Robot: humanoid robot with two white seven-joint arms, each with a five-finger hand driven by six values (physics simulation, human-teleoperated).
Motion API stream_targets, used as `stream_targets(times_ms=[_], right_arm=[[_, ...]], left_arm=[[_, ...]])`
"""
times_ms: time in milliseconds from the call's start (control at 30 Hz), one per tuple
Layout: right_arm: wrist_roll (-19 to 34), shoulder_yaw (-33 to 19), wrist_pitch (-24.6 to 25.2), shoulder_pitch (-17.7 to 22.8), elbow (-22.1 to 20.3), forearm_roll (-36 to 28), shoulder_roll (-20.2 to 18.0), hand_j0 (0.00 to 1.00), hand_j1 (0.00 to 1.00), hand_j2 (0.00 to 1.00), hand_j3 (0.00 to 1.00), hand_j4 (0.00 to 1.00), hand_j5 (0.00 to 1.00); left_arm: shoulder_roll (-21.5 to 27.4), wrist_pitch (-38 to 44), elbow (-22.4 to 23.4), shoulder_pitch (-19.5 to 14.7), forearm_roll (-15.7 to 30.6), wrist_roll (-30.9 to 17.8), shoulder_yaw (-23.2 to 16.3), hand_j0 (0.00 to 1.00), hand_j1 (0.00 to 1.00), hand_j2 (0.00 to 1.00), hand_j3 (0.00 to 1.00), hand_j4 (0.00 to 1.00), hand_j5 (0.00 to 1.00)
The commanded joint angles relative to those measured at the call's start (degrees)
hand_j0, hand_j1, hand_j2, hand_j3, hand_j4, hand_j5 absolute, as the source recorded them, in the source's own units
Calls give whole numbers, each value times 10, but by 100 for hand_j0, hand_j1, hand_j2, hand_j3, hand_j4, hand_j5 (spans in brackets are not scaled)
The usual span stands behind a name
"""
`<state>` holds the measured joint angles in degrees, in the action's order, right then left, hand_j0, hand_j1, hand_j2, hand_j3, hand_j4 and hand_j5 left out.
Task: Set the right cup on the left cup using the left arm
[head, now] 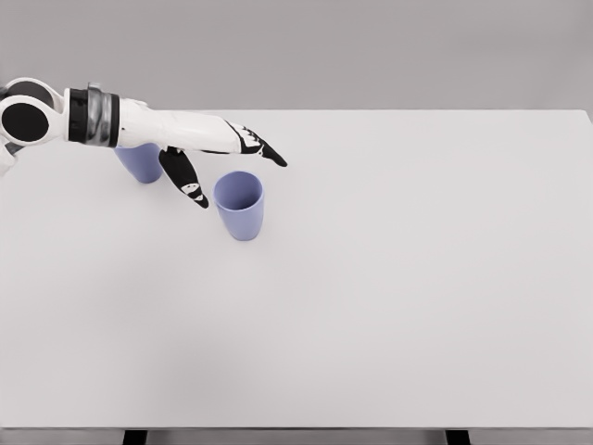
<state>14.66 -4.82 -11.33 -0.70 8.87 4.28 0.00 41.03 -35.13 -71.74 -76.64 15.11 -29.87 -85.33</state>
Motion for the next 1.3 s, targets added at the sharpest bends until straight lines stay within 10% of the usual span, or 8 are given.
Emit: stream_targets(times_ms=[0, 200, 1267], right_arm=[[0, 0, 0, -1, 0, 0, 0, 100, 100, 100, 100, 100, 100], [0, 0, 0, 0, 0, 0, 0, 100, 100, 100, 100, 100, 100], [0, 0, 0, -1, 0, 0, 0, 100, 100, 100, 100, 100, 100]], left_arm=[[0, 1, 1, 0, 3, 1, 1, 100, 100, 100, 100, 100, 100], [-2, 1, 21, 20, -68, 3, 46, 100, 100, 100, 100, 100, 100], [-48, 1, 71, 62, -73, 3, 46, 100, 100, 100, 100, 100, 100]])
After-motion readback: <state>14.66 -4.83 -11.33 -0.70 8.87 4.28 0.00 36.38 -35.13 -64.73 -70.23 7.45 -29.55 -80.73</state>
